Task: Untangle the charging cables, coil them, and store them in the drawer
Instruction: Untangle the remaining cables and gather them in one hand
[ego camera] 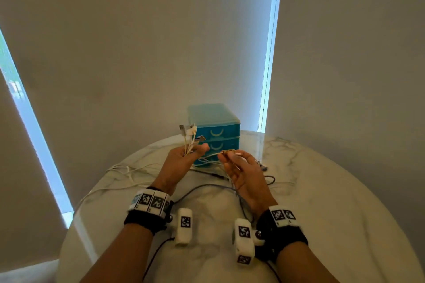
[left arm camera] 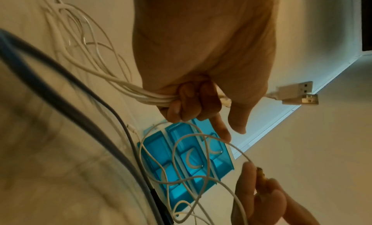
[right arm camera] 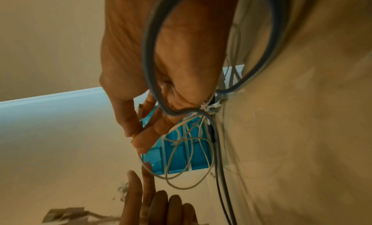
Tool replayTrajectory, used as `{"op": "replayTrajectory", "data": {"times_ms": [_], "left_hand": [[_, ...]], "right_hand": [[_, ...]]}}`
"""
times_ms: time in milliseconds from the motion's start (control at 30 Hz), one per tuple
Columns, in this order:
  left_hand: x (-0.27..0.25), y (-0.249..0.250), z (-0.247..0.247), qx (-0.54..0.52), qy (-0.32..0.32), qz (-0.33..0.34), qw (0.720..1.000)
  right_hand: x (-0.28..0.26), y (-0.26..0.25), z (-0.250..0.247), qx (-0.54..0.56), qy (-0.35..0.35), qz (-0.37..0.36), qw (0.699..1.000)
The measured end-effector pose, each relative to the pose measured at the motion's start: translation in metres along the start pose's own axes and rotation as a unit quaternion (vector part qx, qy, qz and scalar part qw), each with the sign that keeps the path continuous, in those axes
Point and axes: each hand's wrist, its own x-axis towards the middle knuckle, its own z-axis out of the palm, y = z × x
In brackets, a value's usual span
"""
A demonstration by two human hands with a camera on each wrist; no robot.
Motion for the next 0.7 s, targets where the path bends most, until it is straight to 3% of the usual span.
{"op": "replayTrajectory", "data": {"times_ms": [100,300,400,533,633,700], "left_hand": [[-0.002,-0.001,0.000,0.063,-0.008,-0.032,0.997],[-0.001,-0.019,-0.009,0.090,-0.069,0.012,0.993],[0.003,-0.019,-0.011,0.045,-0.015,0.013,0.999],[0.006,-0.016,-0.015,-0.074,0.079,0.001,0.994],[0.009,-0.022,-0.021,-0.131,0.100,-0.012,0.986],[0.007,-0.022,-0.022,-0.136,0.096,-0.011,0.986]], "right_hand": [[-0.005,0.004,0.004,-0.041,-0.008,-0.004,0.999],[-0.015,-0.004,0.009,-0.032,0.027,-0.084,0.996],[-0.017,-0.005,0.007,-0.143,0.020,-0.093,0.985],[-0.008,0.007,-0.003,-0.387,0.007,-0.053,0.921],[-0.006,0.007,-0.008,-0.418,0.018,-0.066,0.906],[-0.008,0.003,-0.011,-0.355,0.053,-0.106,0.927]]}}
